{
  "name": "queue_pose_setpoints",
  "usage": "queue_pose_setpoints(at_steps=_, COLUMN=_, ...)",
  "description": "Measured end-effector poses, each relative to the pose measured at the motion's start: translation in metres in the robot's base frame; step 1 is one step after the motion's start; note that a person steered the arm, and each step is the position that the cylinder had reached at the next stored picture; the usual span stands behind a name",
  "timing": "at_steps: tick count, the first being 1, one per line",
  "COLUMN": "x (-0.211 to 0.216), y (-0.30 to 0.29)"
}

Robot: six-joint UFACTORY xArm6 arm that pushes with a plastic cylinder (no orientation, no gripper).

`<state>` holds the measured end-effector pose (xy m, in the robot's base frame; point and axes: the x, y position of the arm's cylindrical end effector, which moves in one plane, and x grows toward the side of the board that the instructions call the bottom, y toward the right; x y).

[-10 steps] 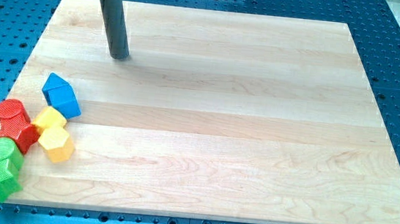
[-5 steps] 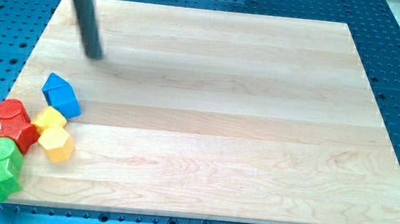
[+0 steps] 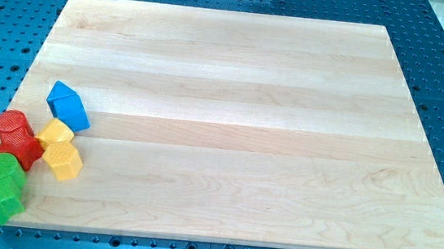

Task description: Place the green star horizontally to the yellow hexagon

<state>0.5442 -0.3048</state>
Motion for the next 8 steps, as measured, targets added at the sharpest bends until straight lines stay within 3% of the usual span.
queue_pose_setpoints(at_steps=1, x=0.066, y=0.001)
queue_pose_setpoints(at_steps=2, x=0.074, y=0.004)
queue_pose_setpoints(at_steps=4, x=0.073, y=0.048)
queue_pose_setpoints(at_steps=8, x=0.056, y=0.054)
